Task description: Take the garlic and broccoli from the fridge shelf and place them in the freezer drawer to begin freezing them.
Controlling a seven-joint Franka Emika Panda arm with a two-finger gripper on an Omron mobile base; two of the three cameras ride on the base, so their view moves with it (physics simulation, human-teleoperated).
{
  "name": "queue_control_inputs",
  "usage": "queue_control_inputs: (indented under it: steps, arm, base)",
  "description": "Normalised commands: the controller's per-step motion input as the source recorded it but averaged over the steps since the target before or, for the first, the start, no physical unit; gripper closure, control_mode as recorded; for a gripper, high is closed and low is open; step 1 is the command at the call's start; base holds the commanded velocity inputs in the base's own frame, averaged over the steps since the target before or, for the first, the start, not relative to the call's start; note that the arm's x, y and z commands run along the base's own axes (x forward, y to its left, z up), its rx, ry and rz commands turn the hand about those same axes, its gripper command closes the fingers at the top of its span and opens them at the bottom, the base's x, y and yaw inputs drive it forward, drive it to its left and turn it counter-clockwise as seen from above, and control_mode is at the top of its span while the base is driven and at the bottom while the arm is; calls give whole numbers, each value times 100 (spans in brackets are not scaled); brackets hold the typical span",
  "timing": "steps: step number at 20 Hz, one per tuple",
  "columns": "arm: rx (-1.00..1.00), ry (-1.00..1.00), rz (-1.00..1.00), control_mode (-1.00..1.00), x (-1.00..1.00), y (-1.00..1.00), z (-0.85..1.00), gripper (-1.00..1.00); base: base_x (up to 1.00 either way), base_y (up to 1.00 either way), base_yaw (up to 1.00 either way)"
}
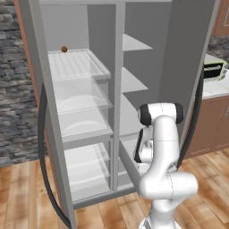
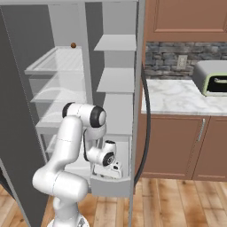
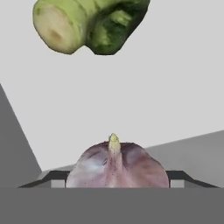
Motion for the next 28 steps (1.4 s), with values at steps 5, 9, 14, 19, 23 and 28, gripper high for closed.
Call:
queue_control_inputs:
  steps: [5,9,14,19,23,28]
  arm:
    - [0,-6,0,-100,-44,0,-6,-100]
    - [0,-8,0,-100,-24,0,0,-100]
    - [0,-11,0,-100,-25,-4,2,-100]
    - [0,-9,-1,-100,-23,0,21,-100]
    - [0,-13,-4,-100,-28,0,48,-100]
    - [0,-2,-8,-100,-14,0,65,-100]
  base:
    - [0,0,0]
    - [0,0,0]
    - [0,0,0]
    - [0,0,0]
    - [0,0,0]
    - [0,0,0]
